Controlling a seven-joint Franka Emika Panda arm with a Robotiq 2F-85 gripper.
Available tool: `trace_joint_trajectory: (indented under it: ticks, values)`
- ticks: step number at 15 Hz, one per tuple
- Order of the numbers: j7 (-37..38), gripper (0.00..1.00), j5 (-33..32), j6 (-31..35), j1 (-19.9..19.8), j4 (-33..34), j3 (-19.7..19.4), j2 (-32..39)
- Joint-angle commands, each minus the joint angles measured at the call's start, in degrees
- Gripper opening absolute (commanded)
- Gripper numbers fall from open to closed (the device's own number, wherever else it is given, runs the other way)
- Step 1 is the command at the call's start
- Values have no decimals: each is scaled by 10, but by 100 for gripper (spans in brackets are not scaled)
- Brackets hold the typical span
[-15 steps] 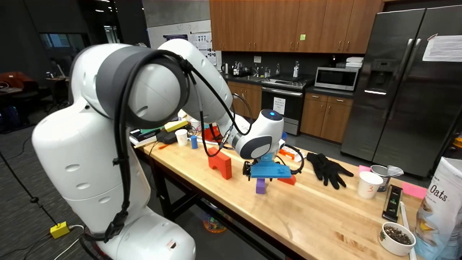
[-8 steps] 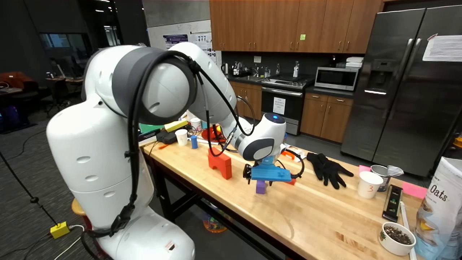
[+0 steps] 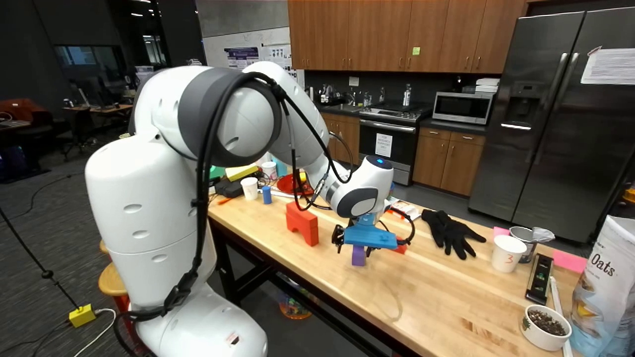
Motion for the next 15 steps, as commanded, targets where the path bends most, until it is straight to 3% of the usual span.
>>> trace_joint_trajectory:
  ticks: [1, 6, 8, 10, 13, 14, 15]
  values:
    - [29, 100, -11, -26, -19, 24, 15, 14]
    - [74, 97, -39, -52, -25, 41, 22, 22]
    - [86, 75, -45, -64, -25, 48, 24, 25]
    - [94, 65, -49, -73, -25, 55, 26, 30]
    - [106, 41, -51, -86, -25, 65, 31, 39]
    - [109, 48, -51, -89, -25, 69, 33, 43]
    - [111, 47, -52, -92, -25, 72, 34, 46]
